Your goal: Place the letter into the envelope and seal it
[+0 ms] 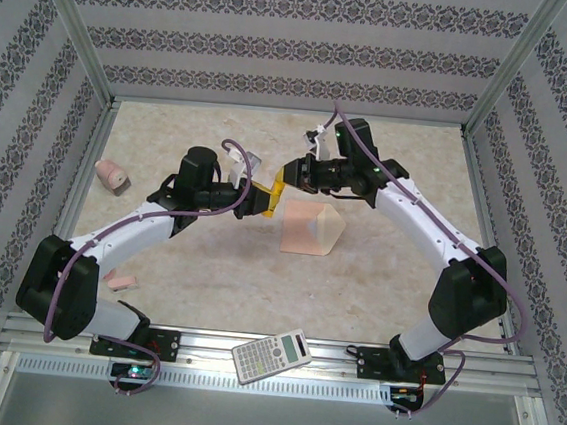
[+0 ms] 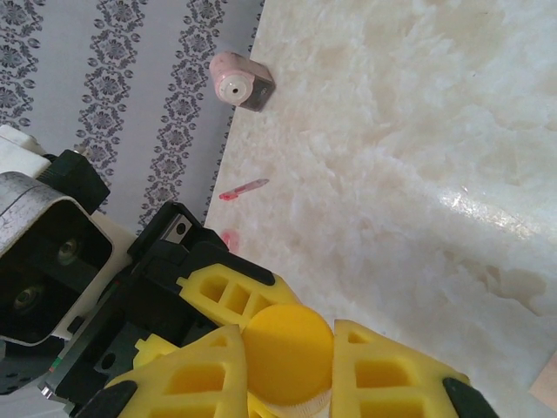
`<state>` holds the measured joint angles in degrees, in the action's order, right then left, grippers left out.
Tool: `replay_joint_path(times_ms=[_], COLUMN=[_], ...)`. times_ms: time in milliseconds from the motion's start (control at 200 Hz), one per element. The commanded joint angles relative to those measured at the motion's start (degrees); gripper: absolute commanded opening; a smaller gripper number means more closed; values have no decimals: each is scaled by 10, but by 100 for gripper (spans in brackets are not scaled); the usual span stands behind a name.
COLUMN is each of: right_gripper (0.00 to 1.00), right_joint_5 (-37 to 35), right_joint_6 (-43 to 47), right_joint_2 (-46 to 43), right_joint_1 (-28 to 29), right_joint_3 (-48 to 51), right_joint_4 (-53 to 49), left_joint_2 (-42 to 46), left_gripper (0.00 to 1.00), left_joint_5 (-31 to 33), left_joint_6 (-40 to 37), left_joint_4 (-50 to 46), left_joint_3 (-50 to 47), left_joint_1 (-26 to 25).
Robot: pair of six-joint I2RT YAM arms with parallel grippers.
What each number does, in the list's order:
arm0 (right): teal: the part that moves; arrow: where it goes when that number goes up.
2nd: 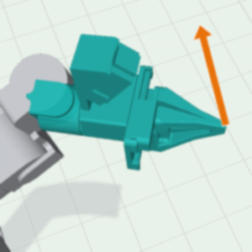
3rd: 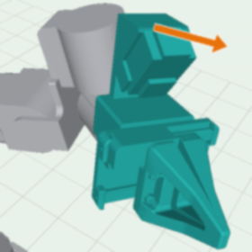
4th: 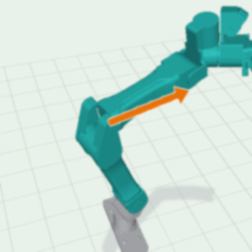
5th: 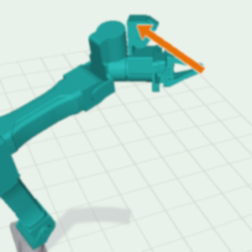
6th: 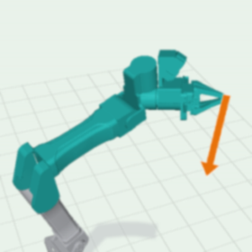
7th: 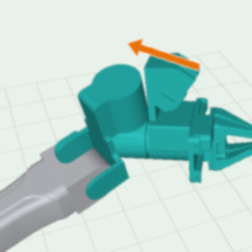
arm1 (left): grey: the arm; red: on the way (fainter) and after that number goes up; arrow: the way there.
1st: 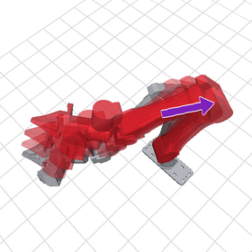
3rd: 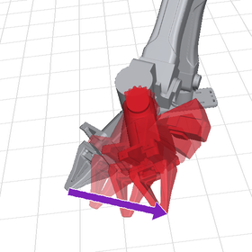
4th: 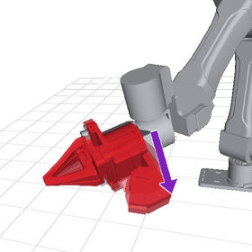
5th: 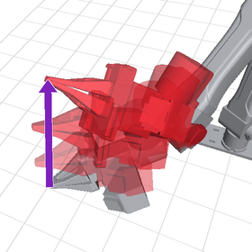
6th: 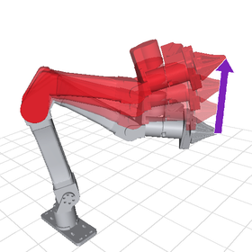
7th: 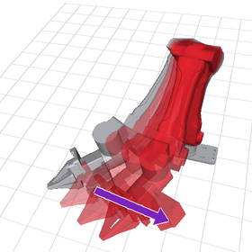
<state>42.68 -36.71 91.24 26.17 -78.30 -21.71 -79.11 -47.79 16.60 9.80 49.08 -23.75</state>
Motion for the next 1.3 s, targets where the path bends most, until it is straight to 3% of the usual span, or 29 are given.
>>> replay_joint_path(times_ms=[0,640,864,994,1109,1199,1239,1294], right_gripper=[0,0,0,24,67,81,96,98], right_joint_5=[-116,-135,-137,-132,-121,-125,-136,-154], right_joint_6=[0,-5,0,4,11,10,8,7], right_joint_2=[-15,-5,-21,-45,-65,-91,-106,-129], right_joint_1=[-83,-100,-104,-106,-107,-106,-106,-106], right_joint_3=[-76,-110,-78,-36,-4,37,57,85], right_joint_4=[149,153,151,147,121,120,119,118], left_joint_2=[-2,-11,-14,-10,-13,-22,-25,-29], left_gripper=[0,0,0,0,0,0,0,0], left_joint_5=[-62,-41,-48,-33,-24,-18,-14,-4], left_joint_6=[-14,7,-4,-43,-71,-83,-87,-89], left_joint_4=[-162,-137,-159,-217,-261,-272,-275,-275], left_joint_3=[-50,-67,-34,8,51,75,83,94], left_joint_1=[-25,-49,-49,-49,-49,-49,-49,-49])
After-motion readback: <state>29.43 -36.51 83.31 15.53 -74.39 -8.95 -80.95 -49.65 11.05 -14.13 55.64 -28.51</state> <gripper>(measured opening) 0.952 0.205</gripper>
